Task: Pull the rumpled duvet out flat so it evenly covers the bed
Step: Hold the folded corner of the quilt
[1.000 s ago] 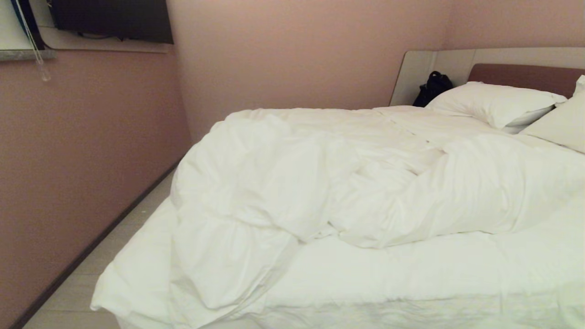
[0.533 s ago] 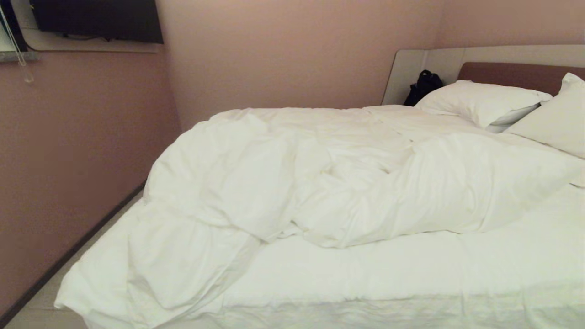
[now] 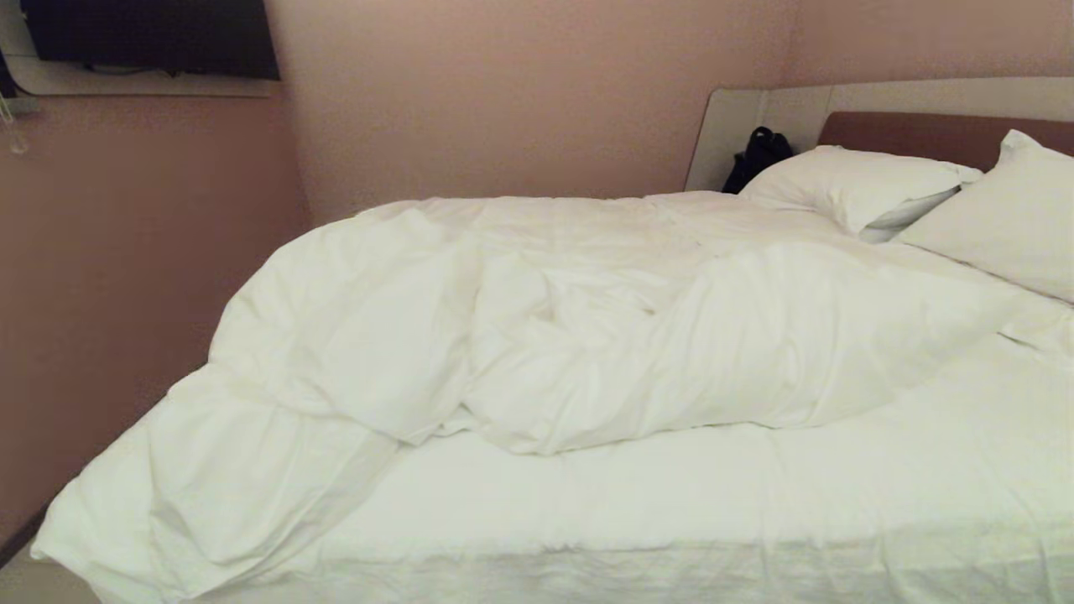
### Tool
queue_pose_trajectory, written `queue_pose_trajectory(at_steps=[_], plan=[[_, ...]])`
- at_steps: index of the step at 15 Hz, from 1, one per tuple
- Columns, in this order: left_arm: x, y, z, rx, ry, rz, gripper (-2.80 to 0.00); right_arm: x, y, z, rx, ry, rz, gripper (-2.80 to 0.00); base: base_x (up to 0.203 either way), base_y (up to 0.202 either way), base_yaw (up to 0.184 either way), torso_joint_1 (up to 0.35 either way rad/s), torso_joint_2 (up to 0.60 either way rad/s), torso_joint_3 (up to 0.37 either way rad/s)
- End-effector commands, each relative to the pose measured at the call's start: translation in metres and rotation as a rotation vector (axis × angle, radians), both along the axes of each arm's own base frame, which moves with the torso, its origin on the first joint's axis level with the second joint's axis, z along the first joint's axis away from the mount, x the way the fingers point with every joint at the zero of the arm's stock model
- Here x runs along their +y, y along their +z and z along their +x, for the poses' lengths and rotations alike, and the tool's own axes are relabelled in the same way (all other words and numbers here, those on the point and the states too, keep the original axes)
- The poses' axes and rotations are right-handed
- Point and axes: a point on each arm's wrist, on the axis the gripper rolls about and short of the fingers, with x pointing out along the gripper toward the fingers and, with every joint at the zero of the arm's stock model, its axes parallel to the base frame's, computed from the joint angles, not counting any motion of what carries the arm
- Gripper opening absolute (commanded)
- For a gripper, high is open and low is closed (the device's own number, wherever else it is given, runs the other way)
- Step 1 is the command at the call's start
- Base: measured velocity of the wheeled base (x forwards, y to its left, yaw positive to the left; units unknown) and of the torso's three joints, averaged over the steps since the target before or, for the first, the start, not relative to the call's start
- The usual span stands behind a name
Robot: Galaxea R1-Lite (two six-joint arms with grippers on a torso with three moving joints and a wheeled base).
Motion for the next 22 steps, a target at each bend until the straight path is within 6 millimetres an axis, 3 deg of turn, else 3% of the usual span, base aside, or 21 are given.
queue_pose_trajectory(at_steps=[1,22], plan=[[0.0,0.0,0.0,0.0,0.0,0.0,-2.8,0.0,0.0,0.0,0.0,0.002,0.0,-2.8,0.0,-0.194,0.001,0.005,0.01,0.002],[0.0,0.0,0.0,0.0,0.0,0.0,-2.8,0.0,0.0,0.0,0.0,-0.001,0.0,-2.8,0.0,-0.193,0.0,0.002,0.0,0.002]])
